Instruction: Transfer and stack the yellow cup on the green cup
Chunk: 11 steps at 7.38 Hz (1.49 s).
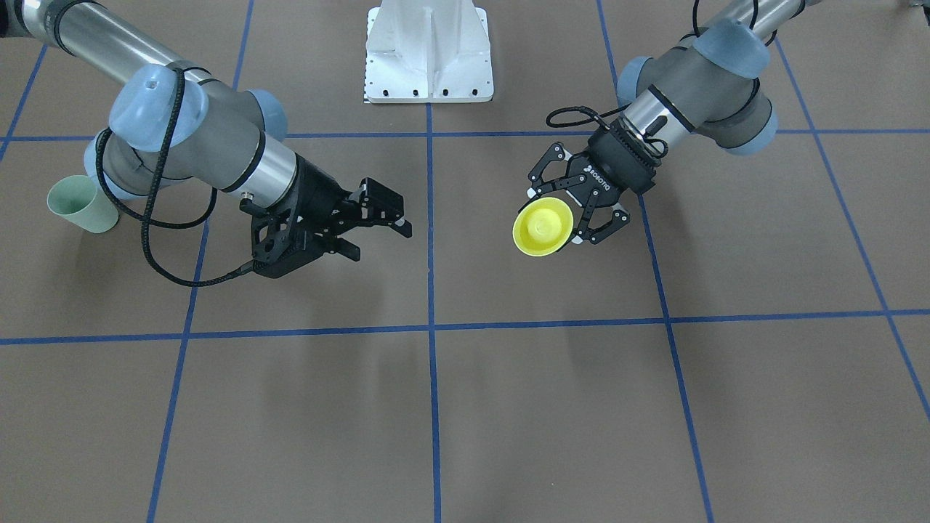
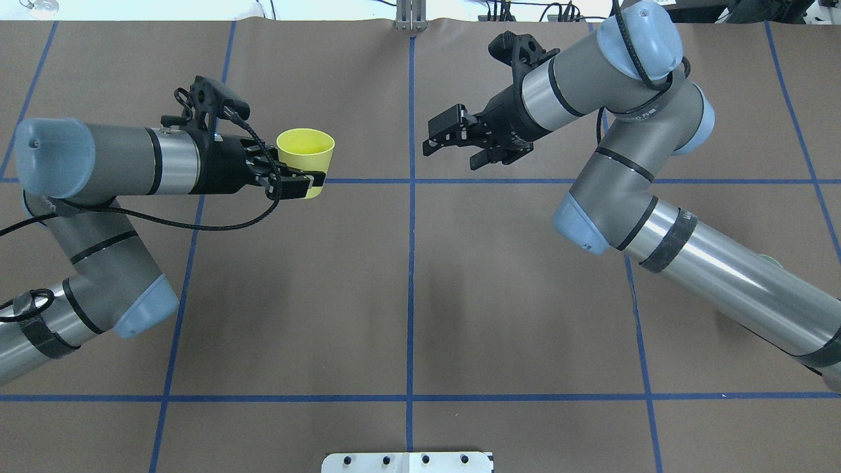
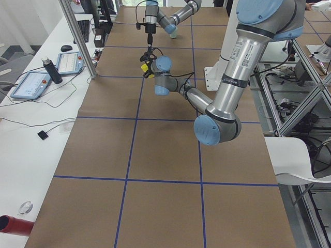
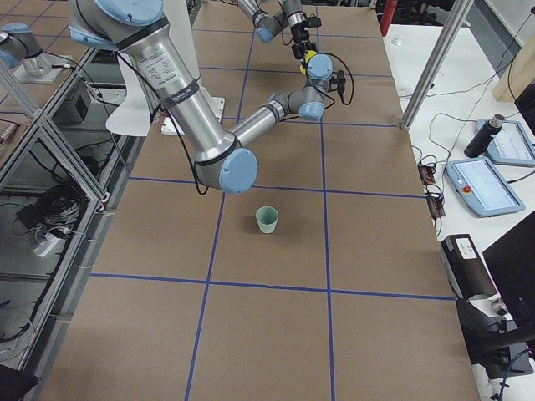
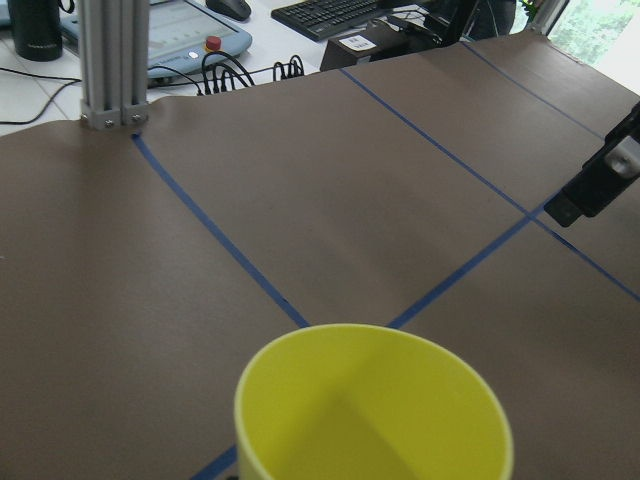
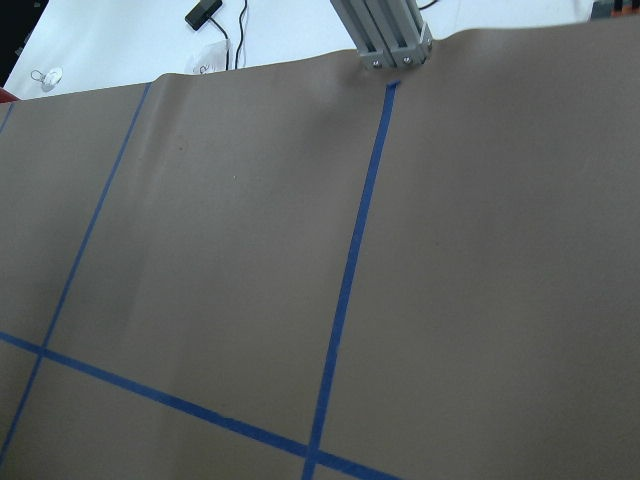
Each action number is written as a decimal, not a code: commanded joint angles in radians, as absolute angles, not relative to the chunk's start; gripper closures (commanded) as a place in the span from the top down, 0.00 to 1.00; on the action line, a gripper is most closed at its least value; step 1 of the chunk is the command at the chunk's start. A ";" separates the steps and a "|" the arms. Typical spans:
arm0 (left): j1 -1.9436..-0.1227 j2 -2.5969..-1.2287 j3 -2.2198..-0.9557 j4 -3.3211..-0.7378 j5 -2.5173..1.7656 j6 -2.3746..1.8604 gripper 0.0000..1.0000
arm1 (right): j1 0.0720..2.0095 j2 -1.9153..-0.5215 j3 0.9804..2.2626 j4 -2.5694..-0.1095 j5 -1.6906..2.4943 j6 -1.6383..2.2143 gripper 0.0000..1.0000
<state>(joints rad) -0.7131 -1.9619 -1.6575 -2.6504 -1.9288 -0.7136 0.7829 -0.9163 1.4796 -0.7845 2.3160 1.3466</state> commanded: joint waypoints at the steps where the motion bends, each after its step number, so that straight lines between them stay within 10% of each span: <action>1: -0.671 -1.961 -1.644 -2.678 -1.947 -0.625 0.05 | 0.743 -0.913 1.480 -0.787 2.361 1.359 0.98; 11: -0.514 -2.026 -1.606 -2.686 -1.933 -0.621 0.06 | 0.678 -0.854 1.427 -0.896 2.408 1.214 0.98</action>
